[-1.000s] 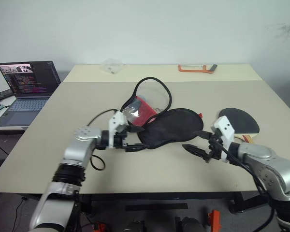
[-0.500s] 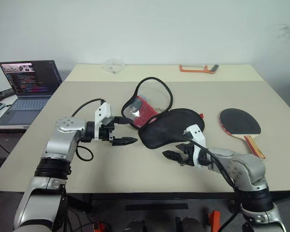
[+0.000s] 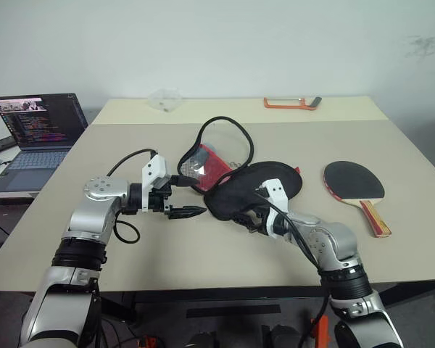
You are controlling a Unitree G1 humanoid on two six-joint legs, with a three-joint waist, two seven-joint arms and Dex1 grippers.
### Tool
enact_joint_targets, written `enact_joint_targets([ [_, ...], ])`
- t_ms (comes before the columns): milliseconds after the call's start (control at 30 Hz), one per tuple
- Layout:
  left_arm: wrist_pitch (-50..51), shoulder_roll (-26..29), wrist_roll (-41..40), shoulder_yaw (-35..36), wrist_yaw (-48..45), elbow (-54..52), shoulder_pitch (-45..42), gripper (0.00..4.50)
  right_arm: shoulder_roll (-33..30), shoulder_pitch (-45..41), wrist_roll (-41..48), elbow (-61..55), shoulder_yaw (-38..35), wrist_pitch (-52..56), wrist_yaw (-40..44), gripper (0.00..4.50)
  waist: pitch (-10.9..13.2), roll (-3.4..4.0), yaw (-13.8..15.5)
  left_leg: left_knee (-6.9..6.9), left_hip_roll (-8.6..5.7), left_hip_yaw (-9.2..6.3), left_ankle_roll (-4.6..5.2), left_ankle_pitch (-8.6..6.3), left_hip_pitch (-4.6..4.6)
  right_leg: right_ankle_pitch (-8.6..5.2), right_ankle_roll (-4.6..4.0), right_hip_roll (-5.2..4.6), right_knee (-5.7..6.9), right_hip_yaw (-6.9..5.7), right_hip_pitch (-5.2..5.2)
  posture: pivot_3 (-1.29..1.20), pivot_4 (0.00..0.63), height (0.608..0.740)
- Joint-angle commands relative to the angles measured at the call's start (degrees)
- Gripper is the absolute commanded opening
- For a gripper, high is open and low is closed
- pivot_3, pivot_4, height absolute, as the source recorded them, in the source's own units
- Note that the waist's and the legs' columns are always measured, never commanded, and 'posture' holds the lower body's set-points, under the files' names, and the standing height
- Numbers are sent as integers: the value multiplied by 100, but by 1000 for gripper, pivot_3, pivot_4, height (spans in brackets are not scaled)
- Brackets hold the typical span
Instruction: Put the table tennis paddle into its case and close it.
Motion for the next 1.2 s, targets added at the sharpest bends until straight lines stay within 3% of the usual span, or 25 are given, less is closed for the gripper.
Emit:
enact_joint_targets([
  [33,-86,58,-55,108,23,-116,-34,4484,191,-99,-40,159,-322,-49,-275,4500,0,0,0,0,-1,0,-2,1,-1,0,0,0,-1,0,0,0,150,740],
  [167,-94,67,-45,99,21,-123,-18,4484,385,-76,-114,333,-505,-88,-496,4500,-2,1,0,0,0,-1,-1,1,1,0,0,0,0,1,0,0,150,740],
  [267,-85,71,-43,95,35,-168,12,4500,458,-80,-65,365,-604,-61,-538,3903,-3,2,2,0,-1,-2,4,-1,2,1,-1,0,2,0,1,0,150,740],
  [500,-33,71,-40,64,63,-318,111,4500,299,-164,-31,467,-598,24,-296,1429,-2,2,1,-6,-1,-2,-3,2,-2,0,-1,0,-6,0,-2,0,150,740],
  [633,-5,26,-70,59,120,-464,252,4500,-541,-564,-97,998,-535,30,424,58,-1,4,-2,-7,-4,1,-2,2,-5,1,-1,-2,-13,1,-2,0,150,740],
  [967,189,76,-260,110,127,-1064,716,4500,-2616,-1155,-441,1534,629,-341,2765,15,1,6,36,-8,-2,0,8,-4,-15,-1,1,-4,-26,-7,0,0,150,740],
  [1200,420,119,-532,145,22,-1573,854,4500,-3458,-1603,-1066,2391,1397,-1155,4224,15,3,8,65,-9,-1,2,9,-4,-16,-1,2,-4,-30,-8,0,0,150,740],
])
